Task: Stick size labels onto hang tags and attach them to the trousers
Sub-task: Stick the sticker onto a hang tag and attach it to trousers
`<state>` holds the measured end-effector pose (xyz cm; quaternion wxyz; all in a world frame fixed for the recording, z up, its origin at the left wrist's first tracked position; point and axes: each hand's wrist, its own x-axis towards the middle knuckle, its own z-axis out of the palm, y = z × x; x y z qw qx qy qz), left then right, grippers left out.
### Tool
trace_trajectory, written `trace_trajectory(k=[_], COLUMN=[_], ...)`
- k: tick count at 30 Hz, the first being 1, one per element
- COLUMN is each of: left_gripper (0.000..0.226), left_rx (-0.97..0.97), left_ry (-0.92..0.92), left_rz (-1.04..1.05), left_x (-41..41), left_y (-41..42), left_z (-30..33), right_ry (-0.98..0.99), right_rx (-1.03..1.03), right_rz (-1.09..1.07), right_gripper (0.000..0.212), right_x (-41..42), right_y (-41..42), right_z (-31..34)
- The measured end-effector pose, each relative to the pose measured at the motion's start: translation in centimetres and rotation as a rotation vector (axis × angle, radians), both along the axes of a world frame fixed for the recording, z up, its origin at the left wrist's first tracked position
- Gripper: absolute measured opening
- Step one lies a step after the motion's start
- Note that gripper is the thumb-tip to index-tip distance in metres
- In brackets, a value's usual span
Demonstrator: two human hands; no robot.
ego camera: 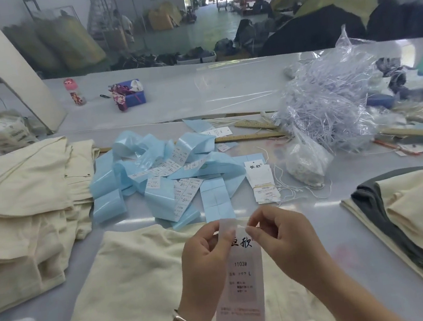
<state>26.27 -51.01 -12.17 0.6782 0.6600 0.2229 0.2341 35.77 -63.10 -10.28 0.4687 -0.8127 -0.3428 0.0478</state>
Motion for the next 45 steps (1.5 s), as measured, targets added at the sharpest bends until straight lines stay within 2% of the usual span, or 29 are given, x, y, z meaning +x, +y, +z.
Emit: trace_trajectory(k=[3, 7, 11, 14, 16, 19, 21, 23, 27, 28, 30, 33, 36, 40, 43, 45], left_gripper=[0.01, 0.016, 0.012, 0.019, 0.024, 0.034, 0.028, 0.019, 0.023, 0.022, 0.019, 0.019, 0.02, 0.023, 0.022, 0.022], left_rx=[0.075, 0.168, 0.269, 0.266, 0.164, -0.143, -0.301, -0.395, -0.502, -0.483, -0.325, -0.05, 0.006, 0.037, 0.054, 0.038], left_ry=[-0.001, -0.03, -0.06, -0.1, -0.127, -0.112, -0.123, -0.143, -0.149, -0.146, -0.114, -0.08, -0.095, -0.118, -0.116, -0.114], left_rz=[-0.005, 0.01, 0.02, -0.005, -0.008, -0.027, -0.085, -0.13, -0.171, -0.167, -0.124, -0.015, -0.03, -0.096, -0.128, -0.165], left_x=[-0.9, -2.1, -3.2, -3.7, -3.9, -3.9, -3.6, -3.4, -2.8, -2.7, -2.4, -1.8, -1.2, -0.3, 0.5, 1.1], left_y=[-0.3, -0.5, -0.5, -0.7, -0.8, -0.7, -0.4, -0.3, -0.7, -0.9, -1.4, -1.8, -2.2, -3.2, -4.0, -4.6], left_z=[0.4, 1.1, 1.1, 1.4, 1.7, 2.0, 2.0, 2.1, 1.8, 1.8, 1.7, 1.5, 1.6, 1.8, 1.5, 1.0], right_ry=[-0.133, -0.277, -0.292, -0.262, -0.256, -0.257, -0.254, -0.244, -0.214, -0.202, -0.183, -0.183, 0.005, 0.478, 0.506, 0.381], right_rx=[-0.052, -0.097, -0.094, -0.084, -0.071, -0.065, -0.062, -0.041, -0.004, 0.006, 0.038, 0.102, 0.186, 0.312, 0.295, 0.212], right_rz=[-0.036, -0.093, -0.092, -0.113, -0.128, -0.131, -0.127, -0.136, -0.144, -0.151, -0.19, -0.276, -0.252, -0.055, -0.08, -0.153], right_gripper=[0.018, 0.012, 0.011, 0.015, 0.011, 0.012, 0.011, 0.011, 0.016, 0.017, 0.016, 0.035, 0.043, 0.023, 0.003, 0.007], right_x=[-1.5, -3.2, -4.5, -5.1, -5.4, -5.7, -5.9, -6.0, -6.1, -6.1, -6.0, -5.4, -4.7, -4.2, -3.5, -2.9], right_y=[0.1, 0.1, 0.6, 0.7, 0.6, 0.2, -0.1, -0.5, -1.4, -1.7, -2.2, -3.3, -4.3, -4.8, -5.9, -6.7], right_z=[0.7, 1.4, 1.7, 1.8, 1.8, 2.0, 2.0, 2.0, 1.8, 1.8, 1.8, 1.9, 1.9, 2.0, 1.5, 1.2])
